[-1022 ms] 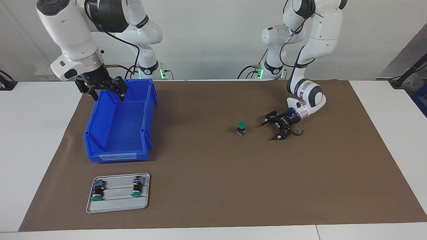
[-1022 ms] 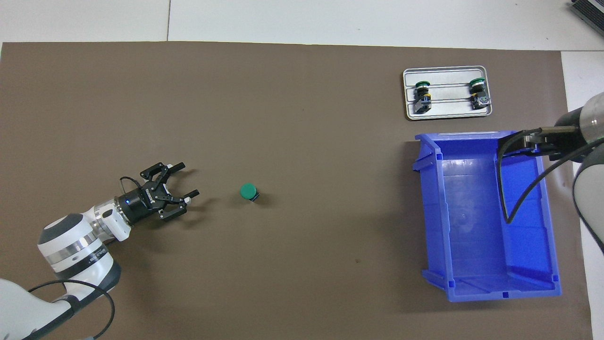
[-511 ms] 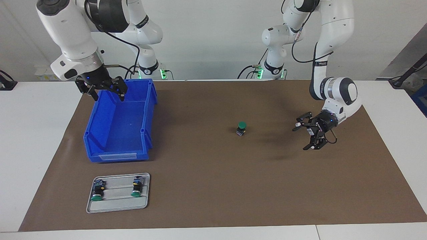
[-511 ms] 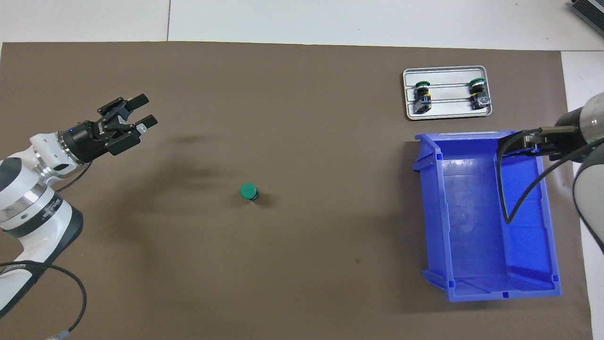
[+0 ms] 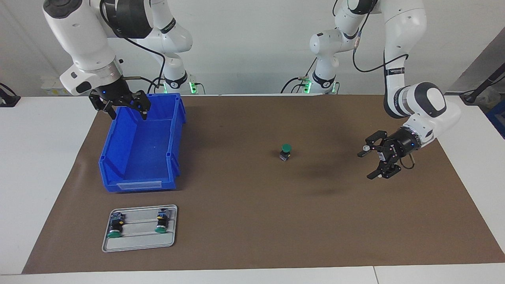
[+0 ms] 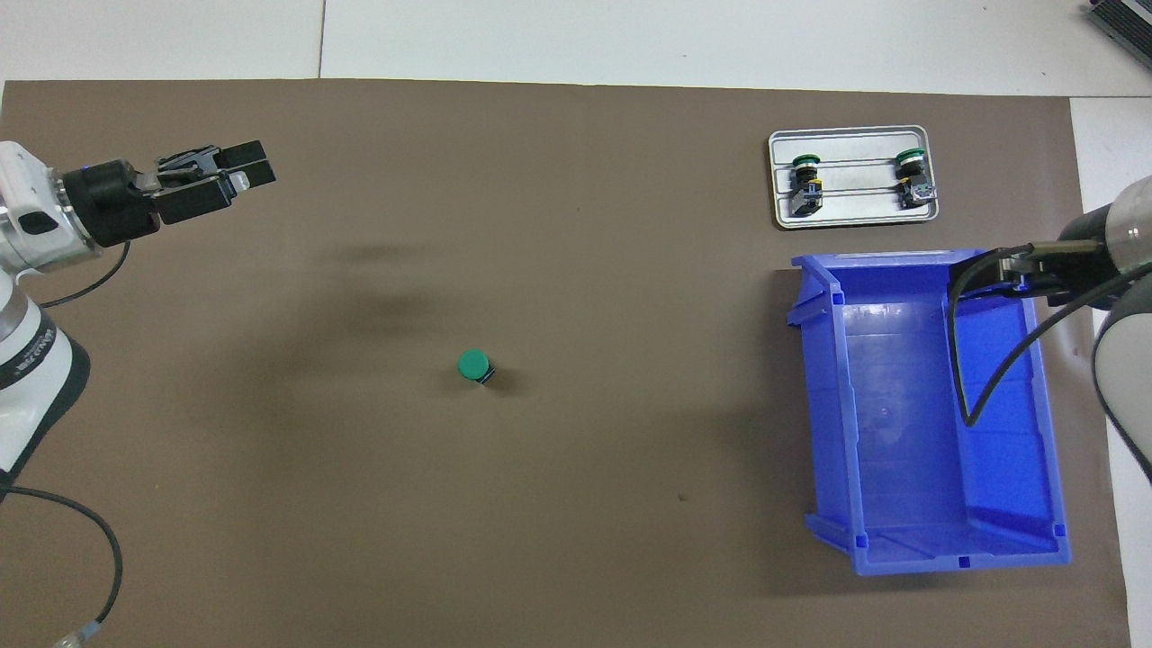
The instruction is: Place and press button with both arms
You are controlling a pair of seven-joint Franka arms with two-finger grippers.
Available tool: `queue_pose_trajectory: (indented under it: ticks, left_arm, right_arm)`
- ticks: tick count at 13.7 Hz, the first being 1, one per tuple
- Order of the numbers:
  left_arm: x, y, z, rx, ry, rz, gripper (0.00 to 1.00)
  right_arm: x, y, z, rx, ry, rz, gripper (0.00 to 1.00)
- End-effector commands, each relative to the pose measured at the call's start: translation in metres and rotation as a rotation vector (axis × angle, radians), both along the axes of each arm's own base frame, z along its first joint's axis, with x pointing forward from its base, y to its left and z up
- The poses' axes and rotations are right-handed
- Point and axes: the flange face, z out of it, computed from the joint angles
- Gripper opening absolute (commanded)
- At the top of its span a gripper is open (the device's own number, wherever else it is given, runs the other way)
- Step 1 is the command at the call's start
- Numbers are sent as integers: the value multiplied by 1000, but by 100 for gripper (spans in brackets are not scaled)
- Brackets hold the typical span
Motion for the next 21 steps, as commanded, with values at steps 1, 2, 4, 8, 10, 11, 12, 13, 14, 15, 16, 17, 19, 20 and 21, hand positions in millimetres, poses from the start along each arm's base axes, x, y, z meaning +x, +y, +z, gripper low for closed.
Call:
queue_pose_trajectory:
  ticks: [1, 2, 4, 8, 10, 11, 12, 13, 14, 15, 16, 17, 19, 20, 21]
  left_arm:
    - [4, -23, 39, 158, 99, -49, 84]
    - [0, -36, 52, 241, 137, -72, 84]
    - [-9, -61, 71, 360, 211, -89, 84]
    - [-31, -108, 84, 603, 331, -116, 84]
    - [-41, -137, 84, 703, 411, -72, 79]
    - [-47, -153, 86, 741, 441, -49, 78]
    - [-54, -172, 85, 769, 479, -25, 72]
    - [-60, -189, 83, 804, 519, 0, 66]
    - [-70, -208, 81, 853, 541, 13, 60]
    - [-82, -227, 80, 905, 552, 25, 56]
    - [-91, -240, 75, 952, 562, 43, 52]
    - [-99, -253, 71, 976, 573, 62, 46]
    - [-115, -267, 62, 993, 602, 85, 24]
    - [-122, -270, 57, 1004, 601, 79, 11]
    - [-128, -274, 45, 1013, 602, 71, 1]
  right_arm:
    - [-5, 0, 1, 7, -2, 19, 100]
    - [-5, 0, 1, 7, -2, 18, 100]
    - [-5, 0, 1, 7, -2, 18, 100]
    - [-5, 0, 1, 7, -2, 18, 100]
    - [-5, 0, 1, 7, -2, 18, 100]
    - [-5, 0, 1, 7, -2, 18, 100]
    - [-5, 0, 1, 7, -2, 18, 100]
    - [-5, 0, 1, 7, -2, 19, 100]
    - [-5, 0, 1, 7, -2, 18, 100]
    - [-5, 0, 1, 7, -2, 19, 100]
    - [-5, 0, 1, 7, -2, 19, 100]
    - [-5, 0, 1, 7, -2, 18, 100]
    - [-5, 0, 1, 7, -2, 18, 100]
    - [-5, 0, 1, 7, -2, 18, 100]
    - [-5, 0, 1, 7, -2, 18, 100]
